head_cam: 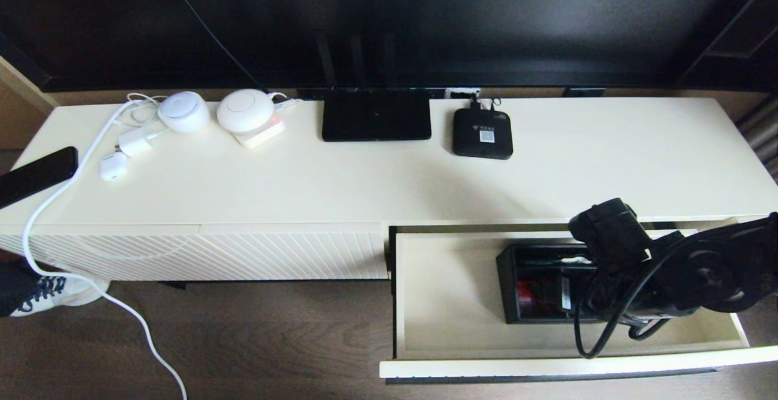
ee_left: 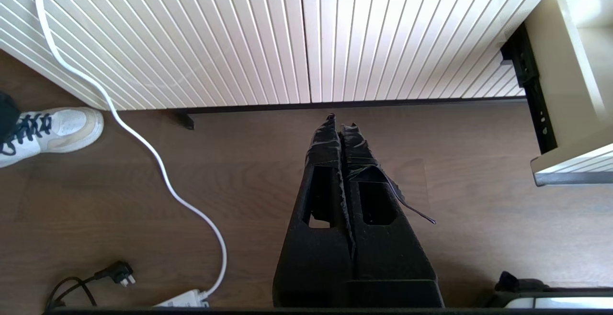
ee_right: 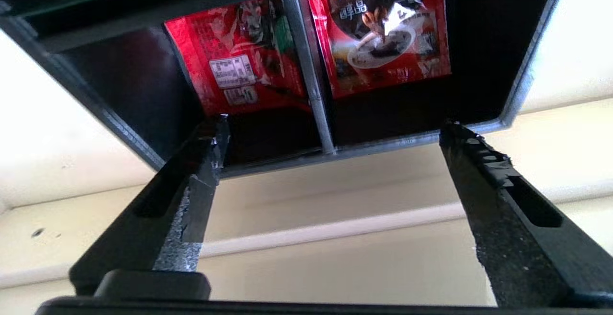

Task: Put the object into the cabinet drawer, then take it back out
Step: Take the storage box out of the drawer and put it on the table

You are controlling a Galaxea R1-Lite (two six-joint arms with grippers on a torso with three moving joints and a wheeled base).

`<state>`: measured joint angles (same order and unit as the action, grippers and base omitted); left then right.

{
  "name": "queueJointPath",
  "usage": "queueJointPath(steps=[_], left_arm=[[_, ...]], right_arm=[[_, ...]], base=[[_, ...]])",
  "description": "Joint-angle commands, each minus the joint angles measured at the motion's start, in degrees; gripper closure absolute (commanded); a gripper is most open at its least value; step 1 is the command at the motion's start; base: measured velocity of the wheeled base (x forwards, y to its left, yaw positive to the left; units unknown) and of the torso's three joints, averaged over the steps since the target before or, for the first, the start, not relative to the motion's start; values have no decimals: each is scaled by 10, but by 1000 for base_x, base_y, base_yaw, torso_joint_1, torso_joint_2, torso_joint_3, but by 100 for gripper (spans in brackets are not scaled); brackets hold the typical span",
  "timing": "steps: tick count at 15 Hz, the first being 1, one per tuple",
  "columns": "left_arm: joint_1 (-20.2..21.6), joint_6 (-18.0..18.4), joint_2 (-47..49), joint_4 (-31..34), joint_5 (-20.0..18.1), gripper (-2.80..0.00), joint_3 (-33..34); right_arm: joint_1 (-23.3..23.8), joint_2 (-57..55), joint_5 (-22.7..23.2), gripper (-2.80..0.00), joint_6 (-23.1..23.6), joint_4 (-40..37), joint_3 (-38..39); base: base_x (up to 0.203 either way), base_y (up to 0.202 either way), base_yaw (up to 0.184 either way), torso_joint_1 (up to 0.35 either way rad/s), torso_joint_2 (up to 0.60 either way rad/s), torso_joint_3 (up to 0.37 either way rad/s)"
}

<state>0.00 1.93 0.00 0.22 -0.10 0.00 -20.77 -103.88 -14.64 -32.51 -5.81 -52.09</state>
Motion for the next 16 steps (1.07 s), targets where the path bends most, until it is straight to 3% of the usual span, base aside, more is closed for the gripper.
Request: queueJointPath(steps=[1,14,15,16], left_arm=[[0,0,0,0,0,0,0],[0,0,0,0,0,0,0],[0,0,0,0,0,0,0],[0,0,0,0,0,0,0]], right_arm=[[0,-12,-1,-280,7,0,1],[-9,-33,-2,-280,49,33,13],[-9,-33,-3,0,50,33,15],[-9,-33,-3,0,50,33,15]], base=[[0,0,0,0,0,0],[0,0,0,0,0,0],[0,0,0,0,0,0],[0,0,0,0,0,0]])
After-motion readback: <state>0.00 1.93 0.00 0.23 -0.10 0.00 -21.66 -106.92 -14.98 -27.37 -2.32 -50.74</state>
